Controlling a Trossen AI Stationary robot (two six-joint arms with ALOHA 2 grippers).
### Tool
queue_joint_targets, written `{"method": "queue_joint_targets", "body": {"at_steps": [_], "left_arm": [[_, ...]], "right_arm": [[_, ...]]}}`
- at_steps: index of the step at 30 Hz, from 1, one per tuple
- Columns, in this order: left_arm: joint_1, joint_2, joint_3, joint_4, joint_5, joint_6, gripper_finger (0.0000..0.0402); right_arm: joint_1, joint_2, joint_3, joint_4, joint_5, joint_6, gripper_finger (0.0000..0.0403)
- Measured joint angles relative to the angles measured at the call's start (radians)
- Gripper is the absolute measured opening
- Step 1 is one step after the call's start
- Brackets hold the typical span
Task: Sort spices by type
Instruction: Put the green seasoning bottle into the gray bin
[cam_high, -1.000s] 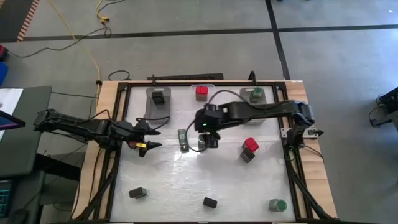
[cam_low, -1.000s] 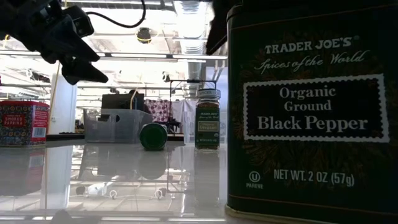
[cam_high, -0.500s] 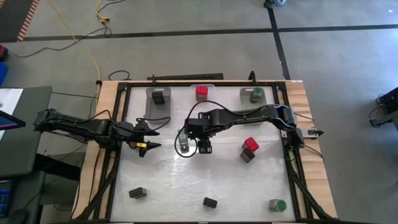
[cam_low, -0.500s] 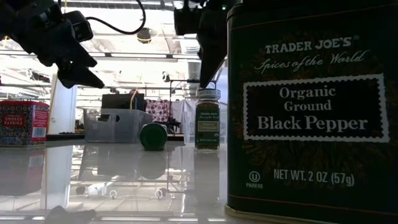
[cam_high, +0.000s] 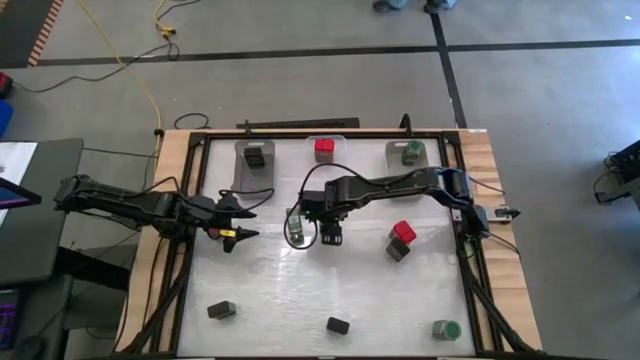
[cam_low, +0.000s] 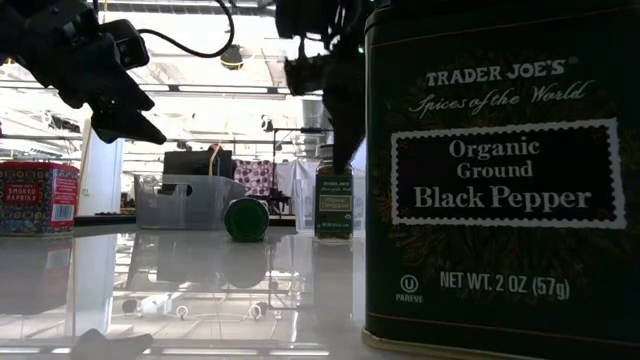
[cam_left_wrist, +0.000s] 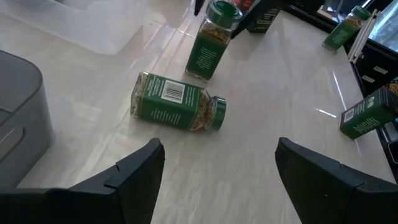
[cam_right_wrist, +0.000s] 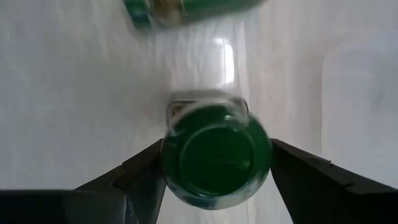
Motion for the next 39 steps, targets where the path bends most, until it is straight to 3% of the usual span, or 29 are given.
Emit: {"method": "queue_joint_targets", "body": {"at_steps": [24,30,35,39], "left_arm": [[0.0,0.0,0.0,0.001,0.0,0.0,0.0295],[0.0,0.0,0.0,0.001,0.0,0.0,0.0295],[0.0,0.0,0.0,0.001,0.0,0.0,0.0295],[0.0,0.0,0.0,0.001,0.0,0.0,0.0295]], "right_arm": [[0.016,0.0,-0.017,0.069,-0.026,-0.259,0.0298],[0.023,-0.001,-0.055,0.084,-0.026,-0.265,0.0269],[0.023,-0.002,-0.068,0.09,-0.033,-0.241,0.0221],[0.023,-0.002,-0.068,0.09,-0.033,-0.239,0.022]]}}
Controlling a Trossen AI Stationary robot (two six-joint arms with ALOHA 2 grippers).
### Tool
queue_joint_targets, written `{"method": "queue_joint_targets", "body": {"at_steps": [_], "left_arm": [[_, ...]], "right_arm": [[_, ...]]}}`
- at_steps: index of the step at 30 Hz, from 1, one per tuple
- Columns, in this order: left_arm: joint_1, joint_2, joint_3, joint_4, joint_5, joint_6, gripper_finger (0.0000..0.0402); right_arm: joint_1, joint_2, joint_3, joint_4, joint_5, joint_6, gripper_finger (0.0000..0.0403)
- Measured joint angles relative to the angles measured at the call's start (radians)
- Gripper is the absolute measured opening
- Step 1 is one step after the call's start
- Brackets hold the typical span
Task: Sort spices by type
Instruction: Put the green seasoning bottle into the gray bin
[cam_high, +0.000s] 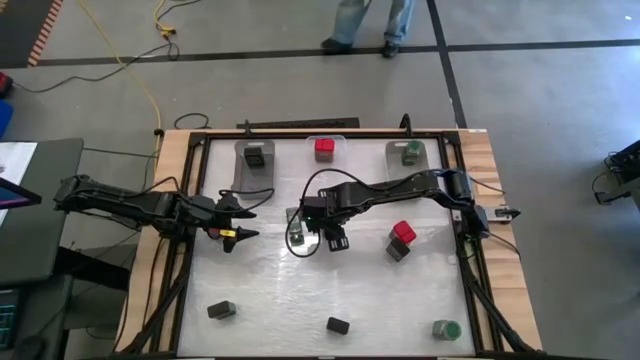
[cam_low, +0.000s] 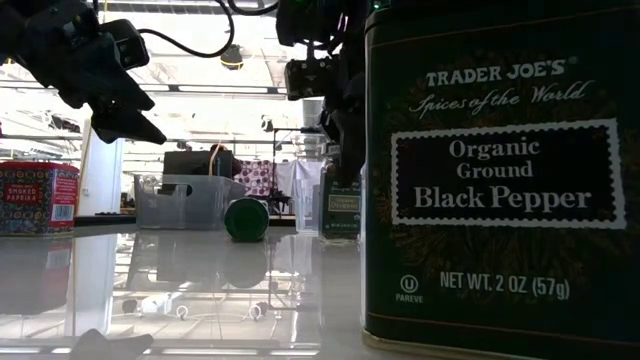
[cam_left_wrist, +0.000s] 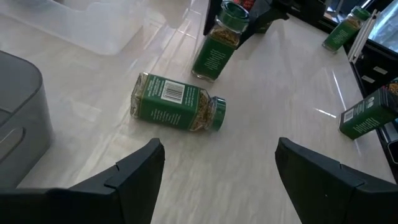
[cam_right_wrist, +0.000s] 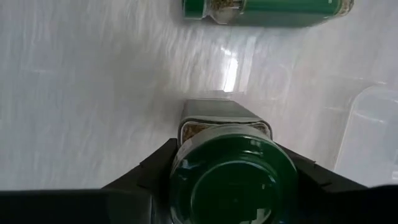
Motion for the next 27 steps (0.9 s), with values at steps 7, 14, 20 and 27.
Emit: {"method": "queue_joint_targets", "body": {"at_steps": [7,14,20,27], "left_arm": [[0.0,0.0,0.0,0.0,0.0,0.0,0.0295],[0.0,0.0,0.0,0.0,0.0,0.0,0.0295],[0.0,0.0,0.0,-0.005,0.0,0.0,0.0295],[0.0,0.0,0.0,-0.018,0.0,0.0,0.0295]], "right_arm": [[0.0,0.0,0.003,-0.004,0.013,0.019,0.022],[-0.004,-0.02,0.039,-0.143,0.015,0.017,0.022],[-0.048,-0.154,0.011,-0.263,0.014,-0.016,0.022],[-0.177,-0.406,-0.071,-0.337,0.015,-0.049,0.022]]}}
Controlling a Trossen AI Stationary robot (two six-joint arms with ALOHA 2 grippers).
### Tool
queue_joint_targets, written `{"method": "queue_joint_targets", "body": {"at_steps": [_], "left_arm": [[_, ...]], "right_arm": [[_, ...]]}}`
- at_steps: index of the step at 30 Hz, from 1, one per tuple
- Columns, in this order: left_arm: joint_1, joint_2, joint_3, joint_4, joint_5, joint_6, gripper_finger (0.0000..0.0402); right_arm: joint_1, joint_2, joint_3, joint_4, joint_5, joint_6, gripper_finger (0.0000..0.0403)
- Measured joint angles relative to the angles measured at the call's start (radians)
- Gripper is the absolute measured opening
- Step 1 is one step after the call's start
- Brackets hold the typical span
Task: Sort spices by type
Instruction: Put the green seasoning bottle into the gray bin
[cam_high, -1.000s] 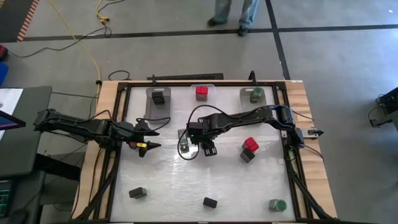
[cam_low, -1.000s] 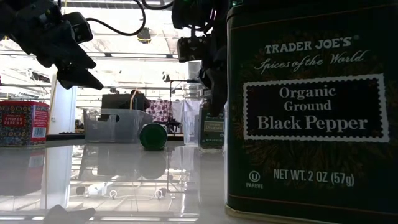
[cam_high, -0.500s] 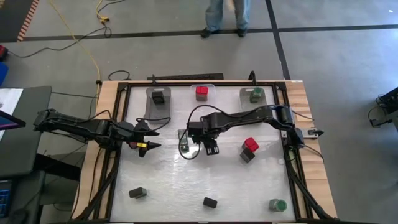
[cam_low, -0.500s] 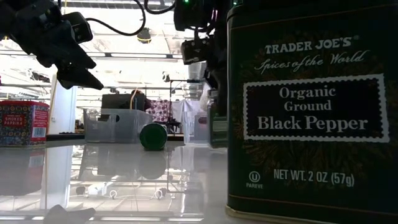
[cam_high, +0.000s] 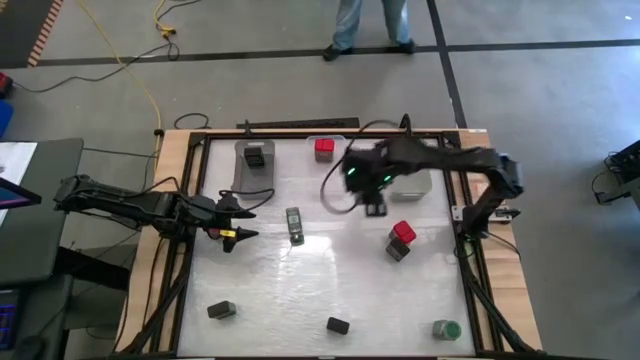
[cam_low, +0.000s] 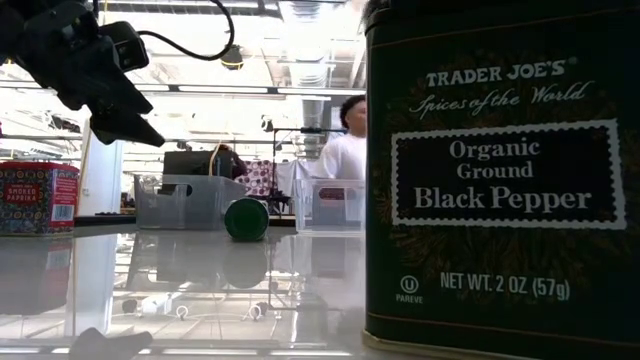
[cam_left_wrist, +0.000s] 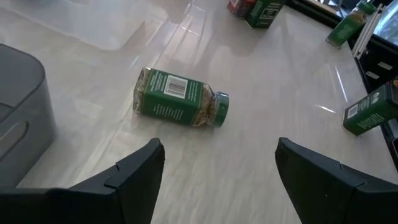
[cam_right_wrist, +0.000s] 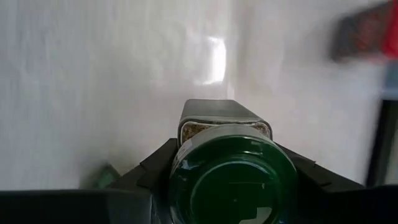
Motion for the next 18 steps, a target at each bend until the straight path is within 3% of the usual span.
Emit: {"method": "queue_joint_targets", "body": {"at_steps": [7,18], "left_arm": [[0.0,0.0,0.0,0.001,0.0,0.0,0.0295],[0.0,0.0,0.0,0.001,0.0,0.0,0.0295]], "right_arm": [[-0.183,-0.194,-0.172,-0.049,0.005,-0.292,0.022],[-0.446,-0.246,-0.379,0.145,-0.003,-0.49,0.022]]}}
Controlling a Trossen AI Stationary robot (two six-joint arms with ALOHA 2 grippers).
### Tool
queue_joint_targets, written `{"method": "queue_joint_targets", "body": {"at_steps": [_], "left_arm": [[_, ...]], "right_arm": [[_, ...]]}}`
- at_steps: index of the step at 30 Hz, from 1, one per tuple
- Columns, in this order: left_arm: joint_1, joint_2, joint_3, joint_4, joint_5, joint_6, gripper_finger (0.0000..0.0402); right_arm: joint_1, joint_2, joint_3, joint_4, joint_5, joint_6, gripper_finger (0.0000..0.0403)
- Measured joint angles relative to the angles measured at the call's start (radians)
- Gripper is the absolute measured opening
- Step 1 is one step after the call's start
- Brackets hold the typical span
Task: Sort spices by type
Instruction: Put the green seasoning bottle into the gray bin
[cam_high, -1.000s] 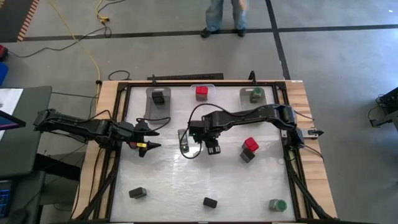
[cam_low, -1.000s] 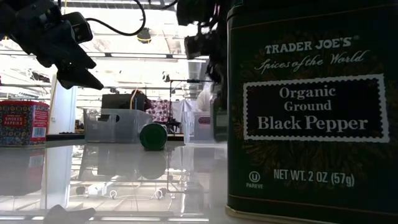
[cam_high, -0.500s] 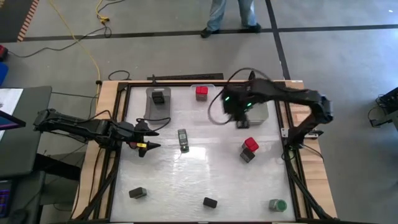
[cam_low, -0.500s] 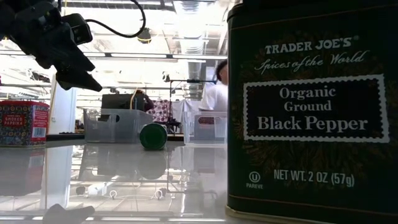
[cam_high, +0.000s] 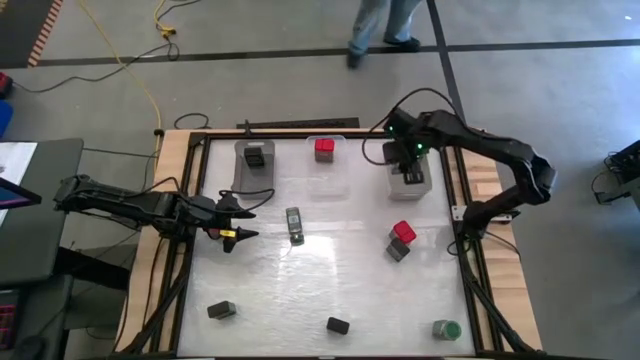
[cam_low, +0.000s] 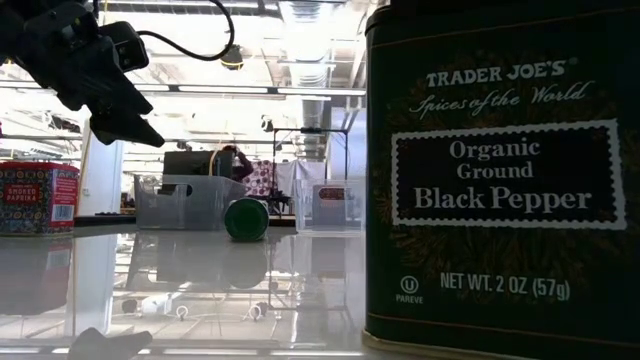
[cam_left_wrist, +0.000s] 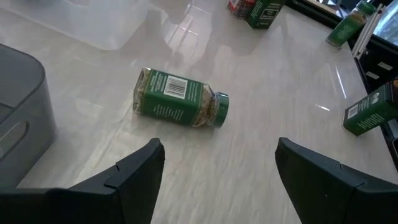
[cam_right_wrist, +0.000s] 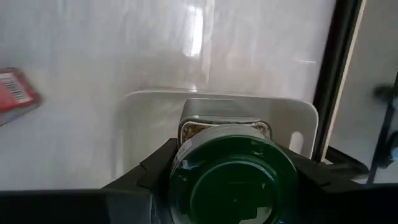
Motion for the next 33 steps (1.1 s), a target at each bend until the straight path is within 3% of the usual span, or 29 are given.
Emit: {"method": "queue_joint_targets", "body": {"at_steps": [11,23,33], "left_arm": [[0.0,0.0,0.0,0.0,-0.007,0.033,0.0295],[0.0,0.0,0.0,0.0,-0.006,0.032,0.0295],[0.0,0.0,0.0,0.0,-0.035,0.038,0.0295]], "right_arm": [[-0.168,0.107,-0.005,0.056,-0.097,-0.101,0.022],[-0.241,0.256,-0.005,0.132,-0.126,-0.169,0.022],[-0.276,0.25,-0.005,0.188,-0.137,-0.169,0.022]]}}
